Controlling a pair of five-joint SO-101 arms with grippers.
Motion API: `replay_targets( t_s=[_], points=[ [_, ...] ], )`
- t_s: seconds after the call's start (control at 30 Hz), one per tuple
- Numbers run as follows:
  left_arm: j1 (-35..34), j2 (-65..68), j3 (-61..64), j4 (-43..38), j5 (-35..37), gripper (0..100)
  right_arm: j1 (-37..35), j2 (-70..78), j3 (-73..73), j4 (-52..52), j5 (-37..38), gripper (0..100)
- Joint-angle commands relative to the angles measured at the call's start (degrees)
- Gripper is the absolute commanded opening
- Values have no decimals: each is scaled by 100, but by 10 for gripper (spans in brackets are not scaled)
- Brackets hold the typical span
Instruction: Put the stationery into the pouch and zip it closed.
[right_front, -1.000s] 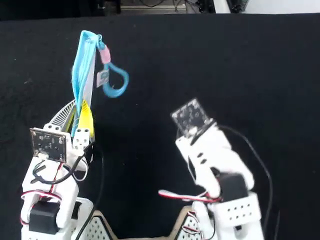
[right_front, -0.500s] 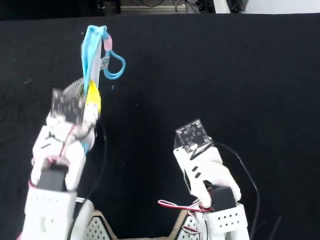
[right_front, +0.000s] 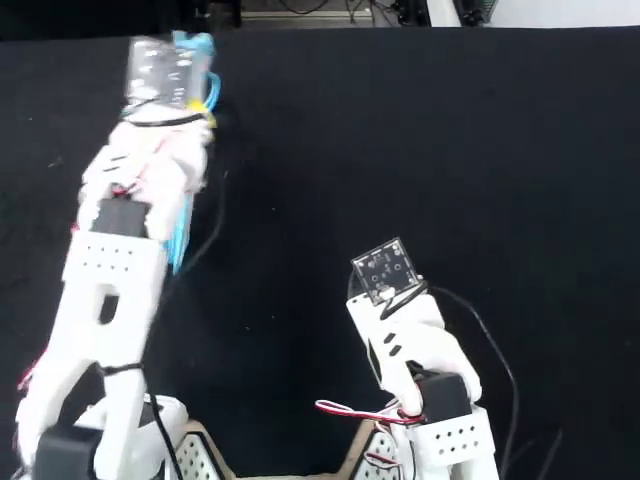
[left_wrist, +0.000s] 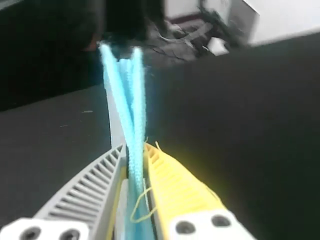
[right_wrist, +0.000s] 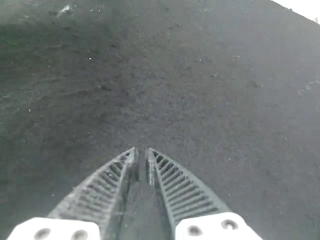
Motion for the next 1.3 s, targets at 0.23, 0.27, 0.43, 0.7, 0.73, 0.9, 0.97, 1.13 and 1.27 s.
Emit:
replay_targets(
  t_s=[0.23, 0.27, 0.43, 0.7, 0.73, 0.9, 0.97, 1.13, 1.27],
  points=[
    [927, 422, -488, 1037, 580, 216, 53, -505, -31, -35, -9, 32],
    [919, 422, -488, 1037, 695, 216, 53, -505, -31, -35, -9, 32],
    [919, 352, -514, 1064, 730, 216, 53, -505, -22, -35, -9, 32],
    [514, 352, -1051, 1776, 730, 216, 53, -505, -22, -35, -35, 32],
    [462, 352, -1112, 1987, 730, 216, 53, -505, -22, -35, -35, 32],
    [-119, 352, -1051, 3174, 765, 170, 79, -541, -22, -35, -44, 28],
    [-356, 352, -708, 3349, 765, 76, 79, -541, -31, -35, -44, 28],
    [-919, 62, 620, 3121, 765, 32, 62, -549, -22, -79, -44, 28],
    [-1200, -800, 1824, 2602, 721, 30, 44, -549, -22, -79, -44, 29]
  ],
)
